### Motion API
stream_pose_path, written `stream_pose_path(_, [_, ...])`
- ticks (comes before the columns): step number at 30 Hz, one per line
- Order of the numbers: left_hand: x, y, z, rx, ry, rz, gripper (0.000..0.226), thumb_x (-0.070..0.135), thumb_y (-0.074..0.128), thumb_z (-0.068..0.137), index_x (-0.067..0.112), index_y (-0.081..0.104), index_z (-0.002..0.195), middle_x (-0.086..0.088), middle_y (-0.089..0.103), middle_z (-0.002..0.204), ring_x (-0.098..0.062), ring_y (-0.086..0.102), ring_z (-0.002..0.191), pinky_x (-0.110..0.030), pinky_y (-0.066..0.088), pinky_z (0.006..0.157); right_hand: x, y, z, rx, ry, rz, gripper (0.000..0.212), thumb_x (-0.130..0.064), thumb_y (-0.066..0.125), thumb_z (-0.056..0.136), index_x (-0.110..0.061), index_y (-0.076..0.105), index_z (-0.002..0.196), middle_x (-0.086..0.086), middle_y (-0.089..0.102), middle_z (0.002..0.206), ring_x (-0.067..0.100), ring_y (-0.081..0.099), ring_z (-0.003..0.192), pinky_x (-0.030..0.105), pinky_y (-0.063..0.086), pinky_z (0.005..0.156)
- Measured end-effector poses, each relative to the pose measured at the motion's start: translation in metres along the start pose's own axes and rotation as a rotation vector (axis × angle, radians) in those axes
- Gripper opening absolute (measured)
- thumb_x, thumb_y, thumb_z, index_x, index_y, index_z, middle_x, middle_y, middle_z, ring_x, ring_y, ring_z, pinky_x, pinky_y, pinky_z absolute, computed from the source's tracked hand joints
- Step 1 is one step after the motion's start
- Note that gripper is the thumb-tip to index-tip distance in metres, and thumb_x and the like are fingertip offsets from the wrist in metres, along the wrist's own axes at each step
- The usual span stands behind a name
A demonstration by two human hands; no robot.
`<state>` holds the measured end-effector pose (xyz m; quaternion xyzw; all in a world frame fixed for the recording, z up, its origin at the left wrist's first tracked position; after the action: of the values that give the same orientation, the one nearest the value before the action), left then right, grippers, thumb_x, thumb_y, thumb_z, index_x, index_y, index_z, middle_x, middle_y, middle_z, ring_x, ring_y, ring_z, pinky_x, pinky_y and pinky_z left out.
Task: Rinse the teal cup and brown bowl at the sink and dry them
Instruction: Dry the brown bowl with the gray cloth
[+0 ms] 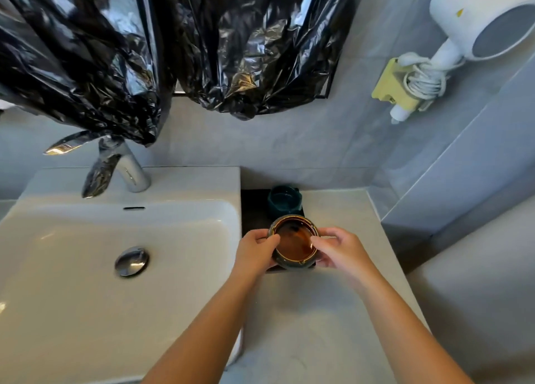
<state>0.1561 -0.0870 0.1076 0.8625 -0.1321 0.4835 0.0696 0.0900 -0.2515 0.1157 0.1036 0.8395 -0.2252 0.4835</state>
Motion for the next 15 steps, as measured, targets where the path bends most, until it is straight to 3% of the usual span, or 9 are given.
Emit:
stream_pose_path(4, [-0.018,0.013,0.034,0.055,-0.022,0.114,0.027,0.02,0.059,0.089,0.02,0.063,0.115,-0.002,0.069,0.105,-0.019,0.066,0.096,-0.039,0.059,0.082,0.019,0.005,0.029,0.003,0.089,0.018,0.021,-0.014,0.068,0.089,-0.013,0.064,0.109,0.009,0.072,0.084,0.016,0.066,0.061,0.028,0.057,0.062])
stream_pose_path(8, [-0.027,0.015,0.062,0.077,-0.068,0.231,0.021,0.012,0.054,0.09,0.02,0.07,0.1,-0.005,0.072,0.093,-0.022,0.067,0.091,-0.044,0.058,0.083,0.035,0.015,0.055,0.008,0.159,0.061,0.026,-0.011,0.067,0.088,-0.01,0.064,0.114,0.013,0.071,0.09,0.019,0.065,0.064,0.025,0.055,0.059])
stream_pose_path(12, [-0.033,0.018,0.079,0.131,-0.06,0.332,0.038,0.009,0.055,0.09,0.015,0.057,0.128,-0.006,0.066,0.111,-0.014,0.062,0.082,-0.027,0.056,0.06,0.047,0.023,0.078,0.02,0.177,0.041,0.035,-0.011,0.069,0.088,-0.01,0.062,0.122,0.016,0.069,0.109,0.026,0.067,0.084,0.025,0.057,0.062])
stream_pose_path(15, [-0.037,0.019,0.087,0.174,-0.056,0.366,0.042,0.007,0.054,0.091,0.012,0.053,0.133,-0.008,0.063,0.118,-0.017,0.063,0.09,-0.022,0.051,0.062,0.054,0.028,0.089,0.03,0.197,0.023,0.036,-0.01,0.069,0.088,-0.008,0.063,0.123,0.015,0.068,0.11,0.027,0.068,0.092,0.024,0.058,0.061])
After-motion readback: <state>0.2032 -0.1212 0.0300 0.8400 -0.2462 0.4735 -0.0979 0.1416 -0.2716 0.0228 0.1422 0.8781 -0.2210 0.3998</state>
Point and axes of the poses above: each hand's wrist, its own z-axis towards the middle knuckle, its own y-axis out of the palm, x = y × z, the point moved 1 cm from there along z, towards the middle knuckle
